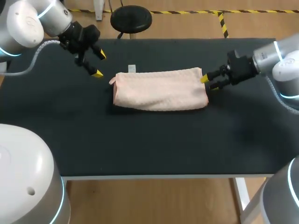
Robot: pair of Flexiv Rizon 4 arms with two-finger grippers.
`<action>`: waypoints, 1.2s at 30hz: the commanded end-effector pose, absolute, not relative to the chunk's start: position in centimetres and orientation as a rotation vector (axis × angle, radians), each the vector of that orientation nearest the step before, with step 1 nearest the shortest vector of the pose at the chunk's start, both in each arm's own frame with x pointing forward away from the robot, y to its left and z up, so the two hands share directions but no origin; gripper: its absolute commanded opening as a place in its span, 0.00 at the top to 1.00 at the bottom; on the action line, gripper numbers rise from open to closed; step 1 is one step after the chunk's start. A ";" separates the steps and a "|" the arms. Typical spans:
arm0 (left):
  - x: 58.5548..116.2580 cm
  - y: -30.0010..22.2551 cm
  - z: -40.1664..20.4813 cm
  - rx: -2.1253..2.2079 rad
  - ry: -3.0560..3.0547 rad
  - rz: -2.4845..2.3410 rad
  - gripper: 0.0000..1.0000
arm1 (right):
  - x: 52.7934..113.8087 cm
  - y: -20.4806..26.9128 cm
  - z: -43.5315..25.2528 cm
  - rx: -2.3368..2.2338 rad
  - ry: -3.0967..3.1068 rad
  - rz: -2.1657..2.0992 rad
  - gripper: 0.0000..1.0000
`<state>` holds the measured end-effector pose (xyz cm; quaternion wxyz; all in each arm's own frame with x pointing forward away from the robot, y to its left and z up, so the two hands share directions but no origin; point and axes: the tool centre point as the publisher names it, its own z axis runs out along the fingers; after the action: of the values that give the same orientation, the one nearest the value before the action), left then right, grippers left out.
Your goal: Fold the towel
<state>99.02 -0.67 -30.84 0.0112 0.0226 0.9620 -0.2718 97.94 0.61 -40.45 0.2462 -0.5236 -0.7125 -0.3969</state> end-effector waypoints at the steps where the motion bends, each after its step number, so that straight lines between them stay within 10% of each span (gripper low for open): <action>1: 99.0 -0.6 -30.9 0.073 2.999 -0.851 0.00 | 98.7 0.9 -41.0 -1.410 -1.936 -1.066 0.00; 36: 99.0 -0.6 -30.9 0.073 2.999 -0.851 0.00 | 98.3 6.0 -41.5 -1.347 -1.832 -1.099 0.00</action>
<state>99.02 -0.66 -30.81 0.0109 0.0225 0.9622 -0.2714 98.08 6.03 -40.95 0.3025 -0.5067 -0.6916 -0.4165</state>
